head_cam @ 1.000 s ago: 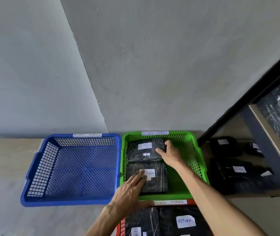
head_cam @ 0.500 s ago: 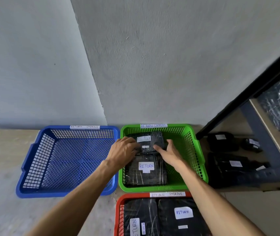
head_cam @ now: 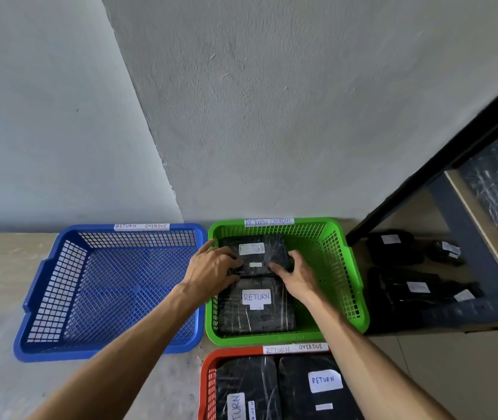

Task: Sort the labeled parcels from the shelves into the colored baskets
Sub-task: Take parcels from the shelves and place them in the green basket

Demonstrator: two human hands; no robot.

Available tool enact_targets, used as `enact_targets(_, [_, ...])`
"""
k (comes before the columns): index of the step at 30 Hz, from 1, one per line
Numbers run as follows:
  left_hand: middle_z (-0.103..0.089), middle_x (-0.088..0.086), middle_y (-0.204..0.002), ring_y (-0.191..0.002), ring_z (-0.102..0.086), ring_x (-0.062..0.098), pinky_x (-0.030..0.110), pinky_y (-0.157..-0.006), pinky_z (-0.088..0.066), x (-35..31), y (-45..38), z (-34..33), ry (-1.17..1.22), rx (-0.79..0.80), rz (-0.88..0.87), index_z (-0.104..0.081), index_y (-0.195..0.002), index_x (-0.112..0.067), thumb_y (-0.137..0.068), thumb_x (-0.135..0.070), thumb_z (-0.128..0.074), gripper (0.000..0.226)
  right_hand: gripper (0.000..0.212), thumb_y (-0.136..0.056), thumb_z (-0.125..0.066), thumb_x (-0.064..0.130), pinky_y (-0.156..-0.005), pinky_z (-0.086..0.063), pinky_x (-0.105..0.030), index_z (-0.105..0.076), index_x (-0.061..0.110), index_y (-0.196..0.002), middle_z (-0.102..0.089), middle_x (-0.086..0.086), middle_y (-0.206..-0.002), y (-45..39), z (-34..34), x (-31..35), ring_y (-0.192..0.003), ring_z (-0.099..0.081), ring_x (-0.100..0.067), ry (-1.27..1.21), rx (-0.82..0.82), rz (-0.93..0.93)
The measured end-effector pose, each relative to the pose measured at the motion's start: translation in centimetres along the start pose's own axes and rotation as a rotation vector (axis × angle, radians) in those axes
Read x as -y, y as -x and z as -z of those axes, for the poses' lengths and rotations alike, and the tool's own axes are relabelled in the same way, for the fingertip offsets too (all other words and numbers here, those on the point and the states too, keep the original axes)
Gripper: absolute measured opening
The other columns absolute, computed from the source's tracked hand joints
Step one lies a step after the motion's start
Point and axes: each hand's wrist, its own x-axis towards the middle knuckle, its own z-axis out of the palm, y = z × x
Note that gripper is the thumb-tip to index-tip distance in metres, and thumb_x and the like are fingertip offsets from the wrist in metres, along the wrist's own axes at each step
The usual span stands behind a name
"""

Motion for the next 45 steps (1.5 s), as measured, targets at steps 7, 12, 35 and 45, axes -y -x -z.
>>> enact_targets(7, [-0.060,-0.013,-0.131,-0.125,-0.058,0.013,0.043,-0.125,-0.008,-0.3,-0.6,0.2,-0.080,0.094,0.007,-0.067,-0.125,-0.039,-0.092,-0.053,-0.059,0.036,0.072,-0.090,-0.070,0.044,-0.071,-0.046,-0.026,-0.039,0.011,-0.146,-0.062,-0.011,-0.130,-0.2,-0.3,0.2,-0.088,-0.057,-0.018,0.021,-0.027,-0.026])
enact_targets(12, [-0.059,-0.012,-0.132,-0.123,-0.059,0.012,0.044,-0.126,-0.007,-1.0,-0.7,0.2,-0.066,0.112,0.068,-0.070,-0.120,-0.035,-0.092,-0.049,-0.061,0.032,0.071,-0.093,-0.066,0.045,-0.056,-0.043,-0.019,-0.035,0.014,-0.148,-0.062,-0.011,-0.130,-0.1,0.0,0.1,-0.073,-0.056,-0.012,0.041,0.001,-0.033])
enact_targets(35, [-0.006,0.000,-0.169,-0.155,-0.012,0.024,0.045,-0.123,-0.020,-4.8,3.1,-2.1,-0.065,0.240,-0.052,-0.010,-0.158,-0.042,-0.091,-0.066,-0.051,0.082,0.093,-0.092,-0.071,0.036,-0.122,-0.023,-0.034,-0.014,0.015,-0.161,-0.023,-0.005,-0.166,4.4,0.1,-3.6,-0.151,-0.026,-0.022,0.159,0.124,0.081])
enact_targets(45, [-0.006,-0.005,-0.169,-0.155,-0.009,0.018,0.046,-0.123,-0.019,-6.1,3.4,-2.3,-0.086,0.262,0.028,-0.006,-0.158,-0.041,-0.092,-0.063,-0.051,0.083,0.092,-0.090,-0.072,0.032,-0.118,-0.029,-0.034,-0.015,0.017,-0.161,-0.029,-0.006,-0.164,5.0,0.1,-3.8,-0.147,-0.036,-0.024,0.292,0.122,0.136])
